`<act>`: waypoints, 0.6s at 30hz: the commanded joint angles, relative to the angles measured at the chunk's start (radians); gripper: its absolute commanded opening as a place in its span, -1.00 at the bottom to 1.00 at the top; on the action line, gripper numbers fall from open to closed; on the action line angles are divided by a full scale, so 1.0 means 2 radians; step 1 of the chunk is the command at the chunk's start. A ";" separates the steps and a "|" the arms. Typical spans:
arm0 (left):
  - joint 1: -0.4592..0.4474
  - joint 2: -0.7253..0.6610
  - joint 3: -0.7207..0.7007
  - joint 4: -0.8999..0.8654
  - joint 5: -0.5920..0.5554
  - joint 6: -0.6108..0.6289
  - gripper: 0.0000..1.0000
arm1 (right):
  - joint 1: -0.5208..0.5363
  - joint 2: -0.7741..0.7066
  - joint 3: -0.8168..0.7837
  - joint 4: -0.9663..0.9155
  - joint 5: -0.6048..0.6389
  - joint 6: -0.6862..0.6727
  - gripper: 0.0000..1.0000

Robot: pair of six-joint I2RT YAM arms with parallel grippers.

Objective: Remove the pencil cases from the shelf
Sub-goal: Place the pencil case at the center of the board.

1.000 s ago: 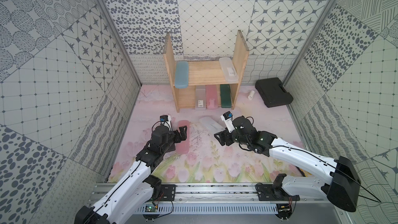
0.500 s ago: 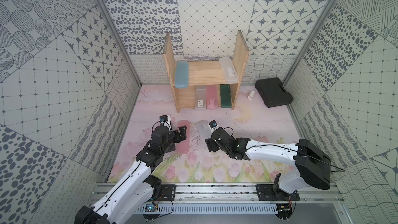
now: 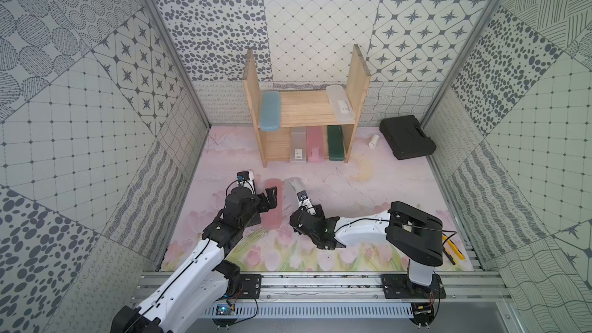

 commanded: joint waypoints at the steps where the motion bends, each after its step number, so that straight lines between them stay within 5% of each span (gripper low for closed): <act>1: 0.001 -0.001 -0.003 0.006 0.001 0.009 0.99 | -0.001 0.022 0.023 -0.006 -0.003 0.030 0.43; 18: 0.001 -0.008 0.003 -0.005 0.001 0.007 0.98 | -0.013 0.031 0.045 -0.026 -0.085 0.052 0.92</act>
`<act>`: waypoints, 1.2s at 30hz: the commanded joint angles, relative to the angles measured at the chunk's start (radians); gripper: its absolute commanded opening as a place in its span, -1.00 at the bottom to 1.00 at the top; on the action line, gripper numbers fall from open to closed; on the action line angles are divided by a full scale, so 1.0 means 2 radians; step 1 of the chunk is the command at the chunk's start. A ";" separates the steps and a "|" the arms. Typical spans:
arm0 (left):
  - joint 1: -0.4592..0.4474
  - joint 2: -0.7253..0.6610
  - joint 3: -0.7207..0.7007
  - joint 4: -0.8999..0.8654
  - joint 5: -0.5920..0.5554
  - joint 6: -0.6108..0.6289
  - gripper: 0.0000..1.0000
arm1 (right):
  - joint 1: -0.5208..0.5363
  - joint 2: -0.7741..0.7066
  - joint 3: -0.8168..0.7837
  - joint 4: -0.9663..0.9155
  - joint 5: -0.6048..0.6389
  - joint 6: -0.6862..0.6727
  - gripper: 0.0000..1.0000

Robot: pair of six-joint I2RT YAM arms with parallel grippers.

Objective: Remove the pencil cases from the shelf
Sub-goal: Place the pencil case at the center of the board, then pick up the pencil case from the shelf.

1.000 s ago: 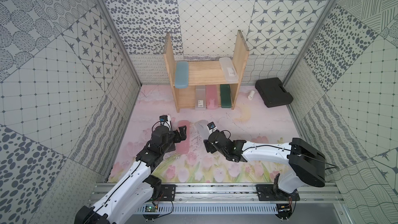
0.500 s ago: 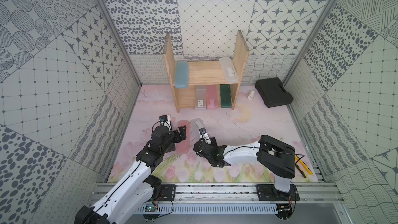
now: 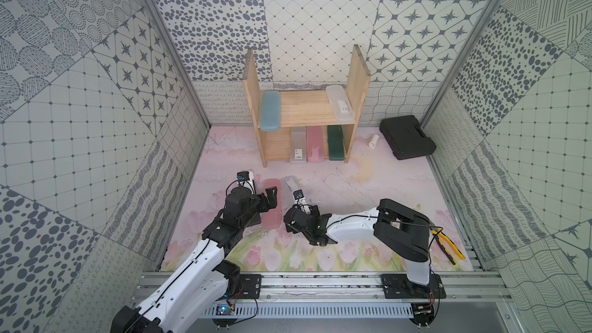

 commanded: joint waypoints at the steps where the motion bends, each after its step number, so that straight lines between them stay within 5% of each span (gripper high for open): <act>1: 0.001 -0.010 0.006 -0.007 0.001 0.006 0.99 | -0.008 -0.022 -0.006 0.004 -0.044 0.011 0.96; 8: 0.001 -0.002 0.078 -0.063 -0.022 -0.014 0.98 | -0.052 -0.124 -0.038 -0.006 -0.134 -0.017 0.96; 17: 0.001 0.117 0.240 -0.126 -0.016 0.000 0.98 | -0.149 -0.261 -0.085 -0.041 -0.251 -0.059 0.96; 28: 0.002 0.264 0.457 -0.222 -0.049 0.026 0.98 | -0.233 -0.395 -0.114 -0.106 -0.224 -0.164 0.96; 36: 0.001 0.349 0.577 -0.280 -0.083 0.065 0.99 | -0.242 -0.415 -0.141 -0.092 -0.199 -0.182 0.96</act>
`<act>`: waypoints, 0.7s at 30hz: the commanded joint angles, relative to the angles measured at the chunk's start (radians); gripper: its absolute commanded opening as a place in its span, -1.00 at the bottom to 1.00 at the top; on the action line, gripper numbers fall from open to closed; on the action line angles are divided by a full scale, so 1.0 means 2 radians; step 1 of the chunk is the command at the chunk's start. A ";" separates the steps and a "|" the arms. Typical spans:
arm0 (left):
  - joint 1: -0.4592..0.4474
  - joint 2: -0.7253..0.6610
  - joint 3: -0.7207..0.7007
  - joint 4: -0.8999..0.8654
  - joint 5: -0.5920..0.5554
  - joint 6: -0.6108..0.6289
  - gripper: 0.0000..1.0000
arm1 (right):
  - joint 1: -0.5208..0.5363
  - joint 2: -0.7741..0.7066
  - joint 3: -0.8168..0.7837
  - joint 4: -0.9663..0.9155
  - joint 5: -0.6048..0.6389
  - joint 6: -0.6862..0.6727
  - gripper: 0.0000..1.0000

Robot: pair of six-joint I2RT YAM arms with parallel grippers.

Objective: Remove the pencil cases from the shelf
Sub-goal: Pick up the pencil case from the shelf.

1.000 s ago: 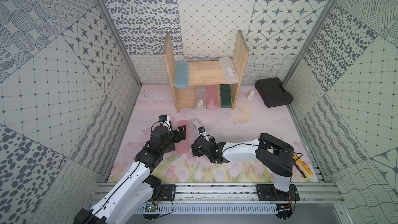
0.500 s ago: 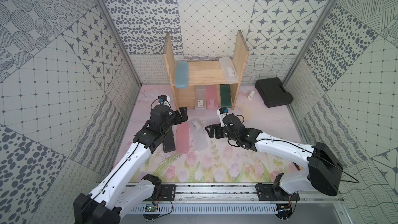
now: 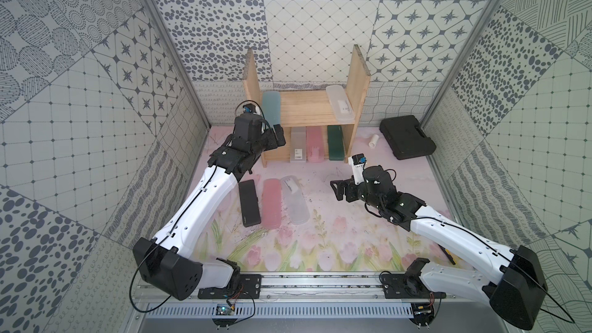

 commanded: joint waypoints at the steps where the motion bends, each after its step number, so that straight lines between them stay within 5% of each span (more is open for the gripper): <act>1: 0.002 0.046 0.064 -0.069 -0.035 0.046 0.99 | -0.002 -0.003 -0.011 0.015 0.010 -0.016 0.96; 21: 0.001 0.123 0.115 -0.045 -0.042 0.077 0.98 | -0.013 -0.006 -0.023 0.026 0.001 -0.010 0.96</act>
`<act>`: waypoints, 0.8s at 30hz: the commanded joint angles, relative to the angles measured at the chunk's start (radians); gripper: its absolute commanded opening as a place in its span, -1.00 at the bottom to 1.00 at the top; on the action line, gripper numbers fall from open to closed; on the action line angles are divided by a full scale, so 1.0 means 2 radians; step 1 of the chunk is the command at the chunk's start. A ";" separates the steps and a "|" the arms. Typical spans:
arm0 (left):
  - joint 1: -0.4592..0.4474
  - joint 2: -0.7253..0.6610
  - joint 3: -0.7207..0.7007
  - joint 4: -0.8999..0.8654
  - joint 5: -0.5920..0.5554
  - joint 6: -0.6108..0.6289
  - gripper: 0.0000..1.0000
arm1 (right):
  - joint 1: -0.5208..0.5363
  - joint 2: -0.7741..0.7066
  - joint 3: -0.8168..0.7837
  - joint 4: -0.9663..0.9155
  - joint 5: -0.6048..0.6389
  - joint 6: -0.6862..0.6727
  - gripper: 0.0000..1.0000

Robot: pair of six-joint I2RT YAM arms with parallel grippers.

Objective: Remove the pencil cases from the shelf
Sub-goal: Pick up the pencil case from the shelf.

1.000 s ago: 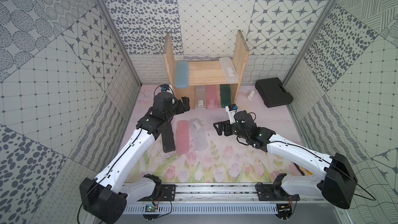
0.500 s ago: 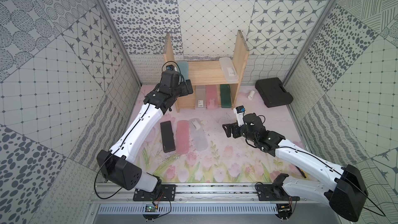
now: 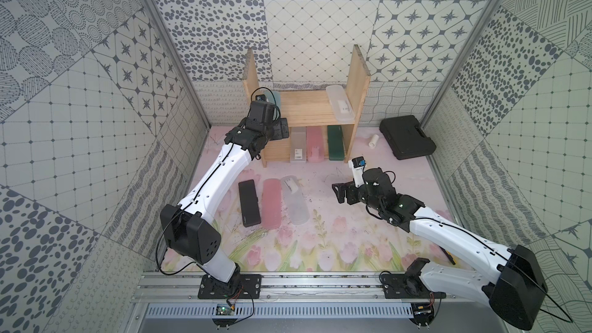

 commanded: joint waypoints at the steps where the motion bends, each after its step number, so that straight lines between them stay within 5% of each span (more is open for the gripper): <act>1: 0.001 0.009 0.012 0.007 0.007 0.021 0.98 | -0.003 -0.006 -0.007 0.022 -0.001 -0.001 0.96; 9: -0.011 0.020 0.021 0.021 0.016 0.032 0.95 | -0.007 -0.005 -0.008 0.024 -0.007 0.002 0.96; 24: -0.036 0.050 0.061 0.013 -0.069 0.062 0.95 | -0.010 -0.004 -0.010 0.026 -0.014 0.004 0.96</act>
